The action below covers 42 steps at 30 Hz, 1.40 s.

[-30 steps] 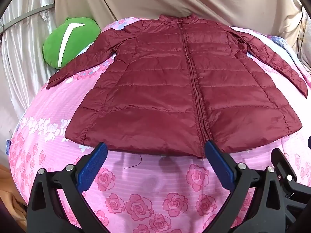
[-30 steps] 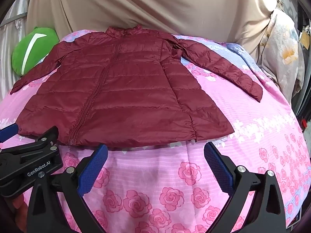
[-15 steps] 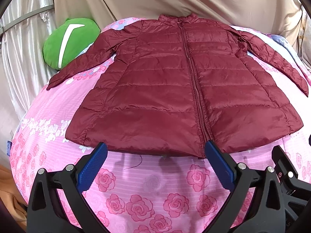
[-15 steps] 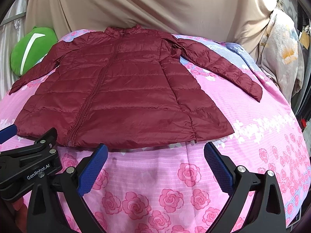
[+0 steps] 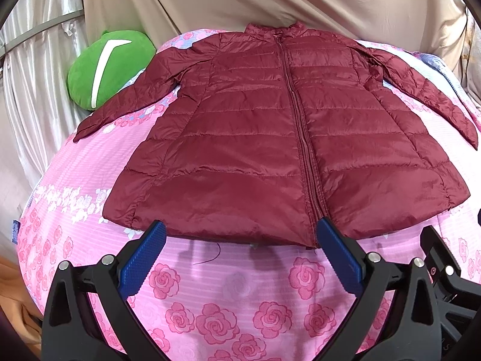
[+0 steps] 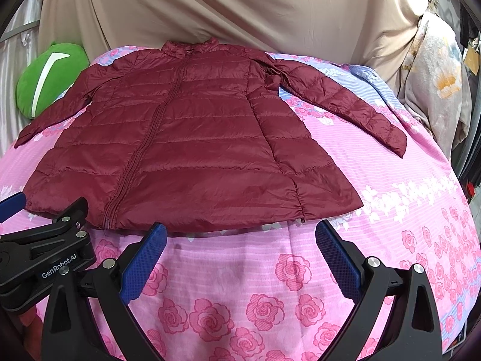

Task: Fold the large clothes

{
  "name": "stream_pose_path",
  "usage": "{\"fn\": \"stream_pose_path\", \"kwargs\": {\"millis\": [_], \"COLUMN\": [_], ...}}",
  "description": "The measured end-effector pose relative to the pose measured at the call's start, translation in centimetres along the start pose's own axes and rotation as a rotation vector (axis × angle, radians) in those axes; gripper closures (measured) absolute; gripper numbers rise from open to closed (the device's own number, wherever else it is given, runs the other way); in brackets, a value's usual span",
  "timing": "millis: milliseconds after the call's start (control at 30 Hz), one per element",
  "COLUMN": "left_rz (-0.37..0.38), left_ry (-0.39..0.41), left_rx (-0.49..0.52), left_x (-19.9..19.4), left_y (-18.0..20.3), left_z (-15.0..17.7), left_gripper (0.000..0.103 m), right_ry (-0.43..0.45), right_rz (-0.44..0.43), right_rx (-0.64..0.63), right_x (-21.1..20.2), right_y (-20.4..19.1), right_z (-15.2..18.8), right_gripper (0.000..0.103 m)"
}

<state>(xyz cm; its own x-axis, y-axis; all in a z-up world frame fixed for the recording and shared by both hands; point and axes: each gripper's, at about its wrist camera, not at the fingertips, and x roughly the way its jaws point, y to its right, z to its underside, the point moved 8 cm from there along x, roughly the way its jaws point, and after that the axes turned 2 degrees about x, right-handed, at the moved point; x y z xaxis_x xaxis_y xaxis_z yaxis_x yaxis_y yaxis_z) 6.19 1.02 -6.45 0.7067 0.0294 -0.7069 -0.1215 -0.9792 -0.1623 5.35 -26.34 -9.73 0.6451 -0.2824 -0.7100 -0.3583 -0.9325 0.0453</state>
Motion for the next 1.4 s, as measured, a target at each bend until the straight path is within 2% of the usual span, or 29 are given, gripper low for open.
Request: {"fn": "stream_pose_path", "kwargs": {"millis": [1400], "left_rz": [-0.014], "left_ry": [-0.006], "left_rx": [0.010], "left_x": [0.46], "left_y": [-0.50], "left_z": [-0.03], "left_gripper": [0.006], "right_ry": [-0.012], "right_rz": [-0.003], "right_rx": [0.005], "right_x": [0.65], "right_y": [-0.12], "right_z": [0.29], "right_gripper": [0.005]}}
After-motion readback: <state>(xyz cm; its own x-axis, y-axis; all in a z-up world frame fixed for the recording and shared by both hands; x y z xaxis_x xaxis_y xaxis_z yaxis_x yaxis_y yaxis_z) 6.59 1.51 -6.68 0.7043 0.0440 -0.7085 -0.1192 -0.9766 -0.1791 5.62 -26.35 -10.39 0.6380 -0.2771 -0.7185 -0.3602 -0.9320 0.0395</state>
